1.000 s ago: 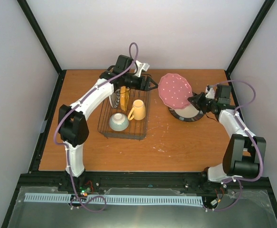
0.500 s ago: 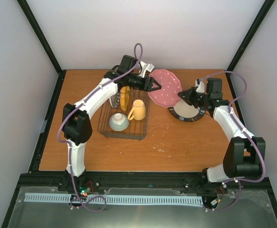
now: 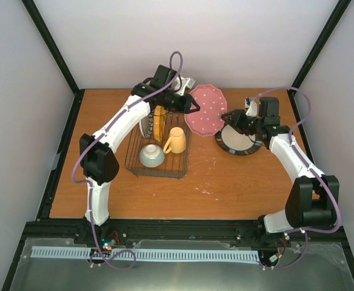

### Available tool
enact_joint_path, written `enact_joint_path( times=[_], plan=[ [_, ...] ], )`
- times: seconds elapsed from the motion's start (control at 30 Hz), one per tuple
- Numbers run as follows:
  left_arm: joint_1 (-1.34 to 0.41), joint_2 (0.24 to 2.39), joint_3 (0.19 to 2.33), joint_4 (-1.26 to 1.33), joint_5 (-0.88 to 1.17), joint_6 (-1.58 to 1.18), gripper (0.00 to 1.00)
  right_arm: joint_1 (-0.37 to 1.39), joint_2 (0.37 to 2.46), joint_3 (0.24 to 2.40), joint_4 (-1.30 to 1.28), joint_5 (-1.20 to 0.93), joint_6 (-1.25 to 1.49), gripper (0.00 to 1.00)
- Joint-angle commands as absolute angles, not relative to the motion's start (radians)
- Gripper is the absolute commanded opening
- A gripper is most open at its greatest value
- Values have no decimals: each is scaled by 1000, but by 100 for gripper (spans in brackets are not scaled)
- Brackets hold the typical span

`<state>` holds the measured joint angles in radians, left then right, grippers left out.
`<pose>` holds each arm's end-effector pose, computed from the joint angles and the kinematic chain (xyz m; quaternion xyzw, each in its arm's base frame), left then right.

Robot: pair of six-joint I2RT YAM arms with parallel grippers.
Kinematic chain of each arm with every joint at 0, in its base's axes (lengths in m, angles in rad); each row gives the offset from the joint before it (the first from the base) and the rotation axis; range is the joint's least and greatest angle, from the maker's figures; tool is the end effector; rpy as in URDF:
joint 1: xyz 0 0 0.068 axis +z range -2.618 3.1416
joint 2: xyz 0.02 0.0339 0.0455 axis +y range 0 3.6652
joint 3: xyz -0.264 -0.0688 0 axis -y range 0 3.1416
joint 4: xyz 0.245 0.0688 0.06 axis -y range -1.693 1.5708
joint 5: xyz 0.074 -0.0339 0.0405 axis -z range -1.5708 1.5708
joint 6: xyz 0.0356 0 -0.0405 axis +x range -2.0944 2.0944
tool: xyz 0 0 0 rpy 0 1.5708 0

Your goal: Load the mixed dishes into the dish rack

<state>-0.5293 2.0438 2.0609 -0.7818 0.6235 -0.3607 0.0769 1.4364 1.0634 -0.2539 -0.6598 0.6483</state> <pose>0.3852 -0.2494 0.3415 0.1936 0.8623 -0.4154 0.2155 0.3147 0.0461 0.2818 0.0962 0.8500 0.4223 0.2998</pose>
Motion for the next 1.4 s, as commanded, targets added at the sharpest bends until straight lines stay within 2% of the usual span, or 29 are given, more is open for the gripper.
enact_joint_path(
  times=[0.0,0.17,0.33,1.03,1.37],
  plan=[
    [-538,1943,2195,-867,323,-304,1,97,1395,1123,-292,-584,597,47],
    [-537,1910,2310,-1020,-37,-299,1,94,1390,1107,-356,-450,528,48],
    [-537,1883,2332,-1081,-276,-291,0,94,1412,1085,-345,-459,517,48],
    [-576,2070,2407,-1301,-487,-324,1,94,1440,1069,-331,-490,489,46],
    [-594,2094,2334,-1318,-609,-350,1,94,1438,1057,-329,-500,480,46]
  ],
)
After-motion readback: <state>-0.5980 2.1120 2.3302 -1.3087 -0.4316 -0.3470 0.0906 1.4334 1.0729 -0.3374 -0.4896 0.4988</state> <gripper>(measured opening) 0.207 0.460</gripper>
